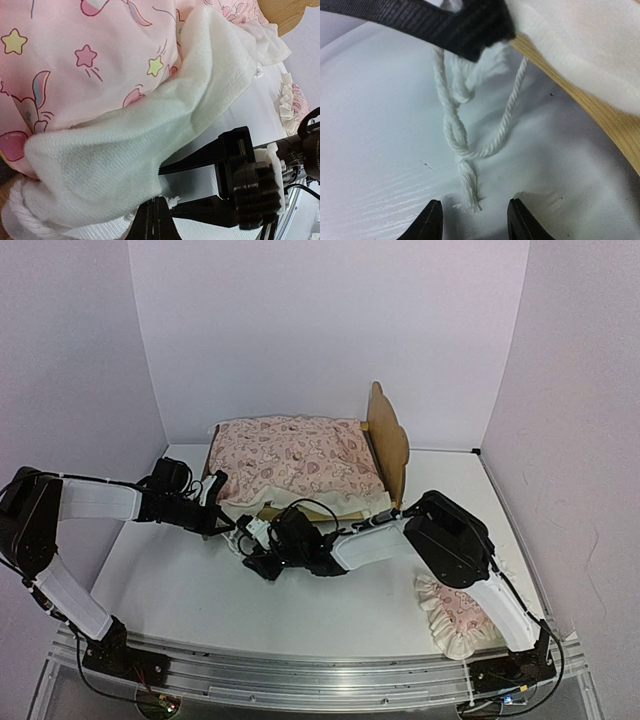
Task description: Set up the pet bed
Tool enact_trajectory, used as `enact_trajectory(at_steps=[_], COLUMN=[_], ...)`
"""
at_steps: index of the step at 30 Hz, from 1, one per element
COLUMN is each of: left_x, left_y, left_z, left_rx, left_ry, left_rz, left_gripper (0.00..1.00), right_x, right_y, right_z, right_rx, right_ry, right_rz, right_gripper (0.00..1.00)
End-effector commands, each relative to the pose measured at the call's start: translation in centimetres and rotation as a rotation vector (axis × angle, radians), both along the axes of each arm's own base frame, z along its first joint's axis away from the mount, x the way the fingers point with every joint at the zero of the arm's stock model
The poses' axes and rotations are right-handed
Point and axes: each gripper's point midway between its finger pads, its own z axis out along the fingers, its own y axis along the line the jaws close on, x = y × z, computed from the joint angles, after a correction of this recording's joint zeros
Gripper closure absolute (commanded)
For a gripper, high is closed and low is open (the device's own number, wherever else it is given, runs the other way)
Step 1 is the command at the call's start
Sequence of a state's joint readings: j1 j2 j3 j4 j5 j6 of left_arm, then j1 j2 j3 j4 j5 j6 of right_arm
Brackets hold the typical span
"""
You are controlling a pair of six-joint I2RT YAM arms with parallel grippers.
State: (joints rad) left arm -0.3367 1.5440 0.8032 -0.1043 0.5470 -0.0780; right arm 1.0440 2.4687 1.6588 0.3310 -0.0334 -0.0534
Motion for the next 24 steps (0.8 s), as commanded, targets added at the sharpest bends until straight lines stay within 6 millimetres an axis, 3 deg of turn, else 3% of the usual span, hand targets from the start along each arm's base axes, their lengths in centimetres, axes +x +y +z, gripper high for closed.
enact_trajectory(at_steps=[1, 4, 7, 9, 13, 17, 20, 24], left_x=[0.7, 0.8, 1.2, 2.1, 5.5, 8.3, 9.1, 9.5], left_y=[0.1, 0.1, 0.3, 0.7, 3.6, 8.1, 10.9, 14.2], left_z=[1.2, 1.3, 1.8, 3.1, 9.4, 16.1, 18.4, 18.7], left_rx=[-0.008, -0.005, 0.001, 0.006, 0.052, 0.186, 0.292, 0.400], left_ry=[-0.046, -0.049, -0.059, -0.080, -0.229, -0.486, -0.595, -0.655], left_rz=[0.002, 0.003, 0.011, 0.027, 0.051, 0.093, 0.113, 0.146], left_gripper=[1.00, 1.00, 1.00, 1.00, 1.00, 1.00, 1.00, 1.00], right_x=[-0.8, -0.8, -0.7, -1.1, -2.6, -3.8, -4.0, -4.5], right_y=[1.9, 2.1, 1.6, 1.1, -0.4, -1.0, -1.4, -2.2], right_z=[-0.4, -1.3, -1.6, -1.7, -1.9, -2.4, -3.3, -4.6], right_rx=[-0.076, -0.096, -0.111, -0.115, -0.129, -0.122, -0.129, -0.136], right_ry=[-0.087, -0.091, -0.086, -0.068, 0.006, 0.075, 0.112, 0.179], right_rz=[0.067, 0.068, 0.047, 0.047, 0.045, 0.039, 0.018, -0.020], right_gripper=[0.54, 0.59, 0.85, 0.99, 1.00, 1.00, 1.00, 1.00])
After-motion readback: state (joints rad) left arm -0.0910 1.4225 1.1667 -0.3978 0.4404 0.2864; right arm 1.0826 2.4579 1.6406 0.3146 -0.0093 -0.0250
